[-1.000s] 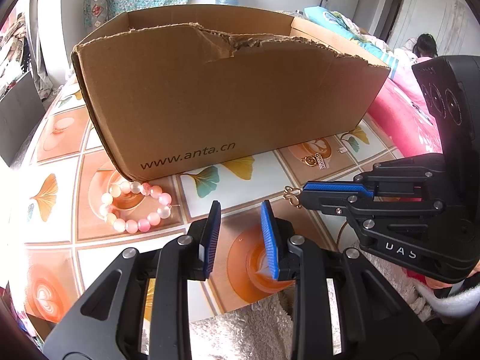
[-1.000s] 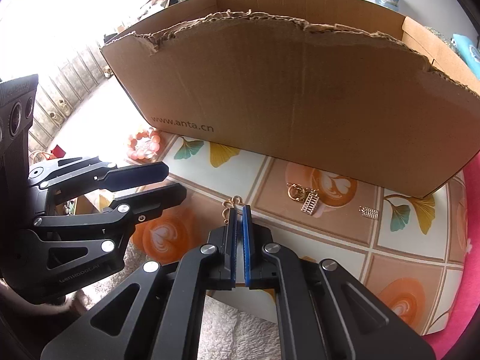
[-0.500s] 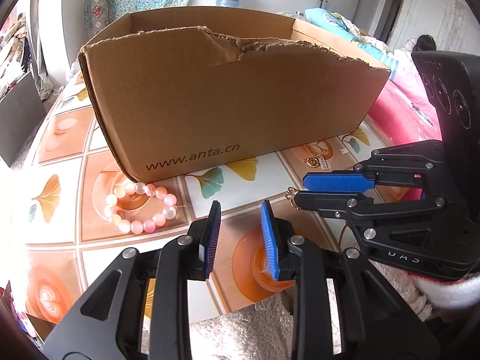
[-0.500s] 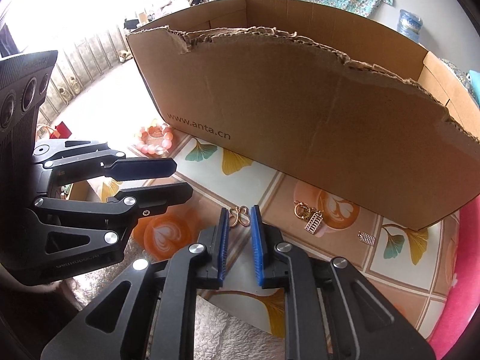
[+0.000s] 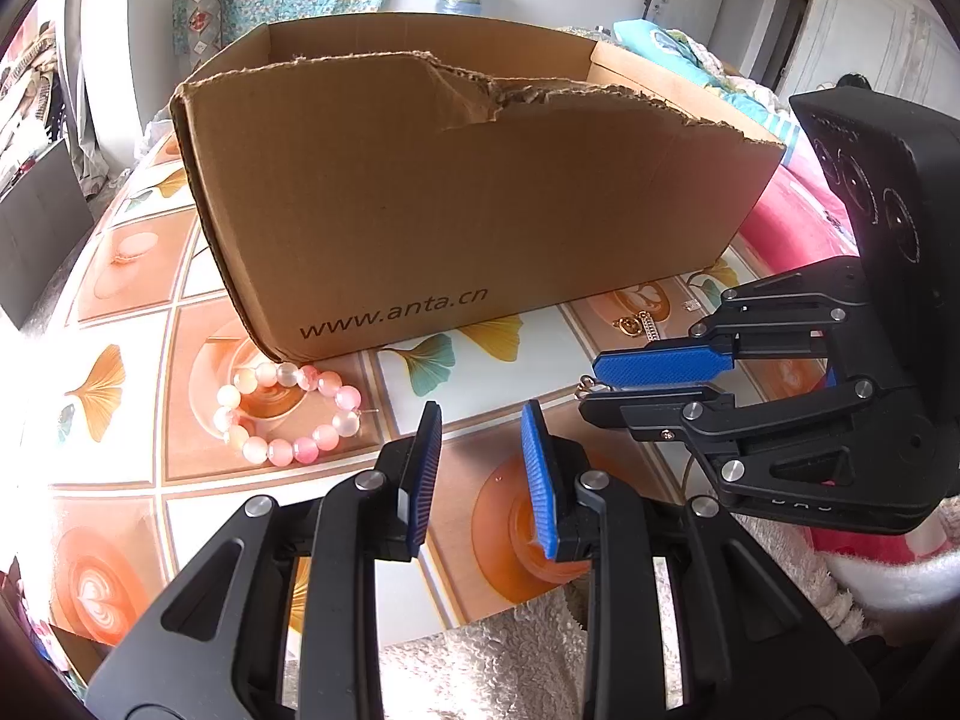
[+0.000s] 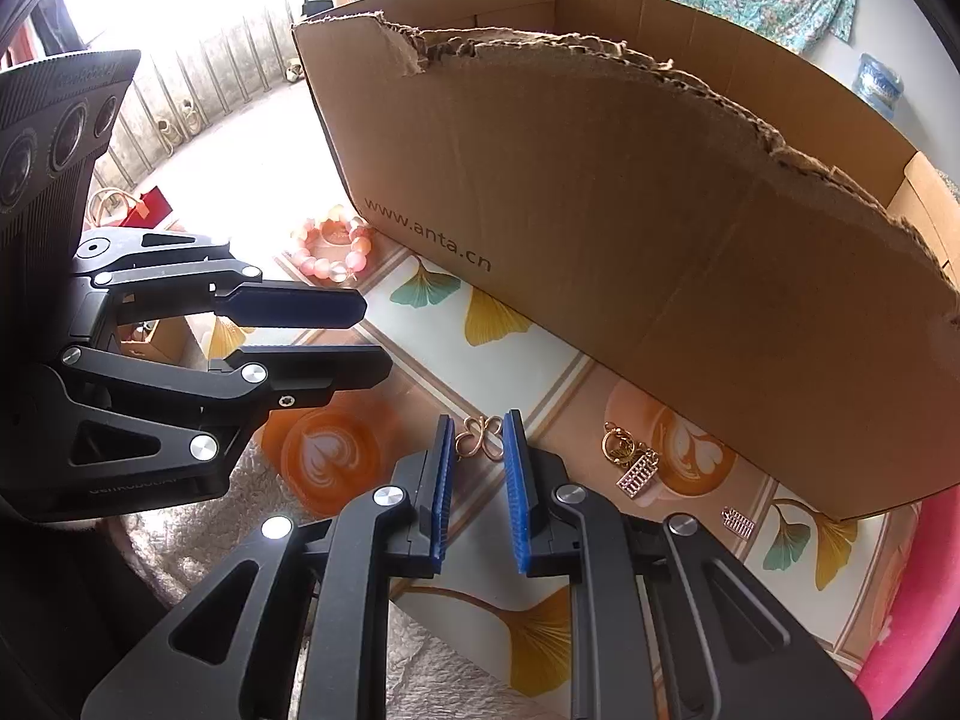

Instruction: Organize jewelry

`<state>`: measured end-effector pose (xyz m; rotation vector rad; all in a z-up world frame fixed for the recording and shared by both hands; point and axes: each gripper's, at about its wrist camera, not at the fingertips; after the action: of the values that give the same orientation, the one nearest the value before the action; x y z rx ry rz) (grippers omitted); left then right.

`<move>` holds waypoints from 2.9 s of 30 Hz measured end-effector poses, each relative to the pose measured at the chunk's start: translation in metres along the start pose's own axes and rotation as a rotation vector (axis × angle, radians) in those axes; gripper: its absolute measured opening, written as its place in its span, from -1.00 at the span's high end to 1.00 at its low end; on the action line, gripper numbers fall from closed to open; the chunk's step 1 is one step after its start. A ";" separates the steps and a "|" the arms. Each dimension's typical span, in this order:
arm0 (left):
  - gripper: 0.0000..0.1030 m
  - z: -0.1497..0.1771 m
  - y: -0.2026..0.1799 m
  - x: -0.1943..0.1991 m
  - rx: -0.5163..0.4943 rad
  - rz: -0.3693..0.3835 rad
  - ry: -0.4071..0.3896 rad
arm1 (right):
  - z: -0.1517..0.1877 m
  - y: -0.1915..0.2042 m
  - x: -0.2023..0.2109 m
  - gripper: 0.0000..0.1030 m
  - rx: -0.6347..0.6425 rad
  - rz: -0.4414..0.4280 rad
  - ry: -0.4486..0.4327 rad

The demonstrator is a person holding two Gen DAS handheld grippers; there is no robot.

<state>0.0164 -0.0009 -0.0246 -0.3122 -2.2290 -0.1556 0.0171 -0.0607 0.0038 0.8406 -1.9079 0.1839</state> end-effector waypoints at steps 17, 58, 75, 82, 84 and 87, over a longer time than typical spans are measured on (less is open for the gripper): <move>0.49 -0.001 -0.004 -0.001 -0.011 0.006 -0.003 | 0.005 -0.015 0.017 0.90 -0.075 -0.001 -0.043; 0.49 -0.008 -0.018 0.011 -0.091 0.128 -0.059 | 0.026 -0.038 0.065 0.70 -0.241 0.107 -0.138; 0.54 -0.043 -0.077 -0.036 -0.242 0.160 -0.015 | 0.057 -0.087 0.088 0.70 -0.388 0.104 -0.251; 0.75 -0.049 -0.088 -0.040 -0.317 0.092 -0.041 | 0.061 -0.094 0.089 0.69 -0.397 0.086 -0.272; 0.83 -0.049 -0.089 -0.039 -0.342 0.067 -0.050 | 0.061 -0.094 0.089 0.69 -0.397 0.083 -0.277; 0.90 -0.047 -0.091 -0.038 -0.371 0.039 -0.055 | 0.061 -0.095 0.089 0.69 -0.397 0.085 -0.281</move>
<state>0.0494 -0.1047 -0.0248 -0.5656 -2.2388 -0.5485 0.0089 -0.2023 0.0278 0.5363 -2.1467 -0.2697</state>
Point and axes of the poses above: each gripper's, at about its wrist camera, not at the fingertips, and x roughly against the way its jaws point, y to its left, z to its underside, and after that the axes turned 12 degrees about -z, right-handed
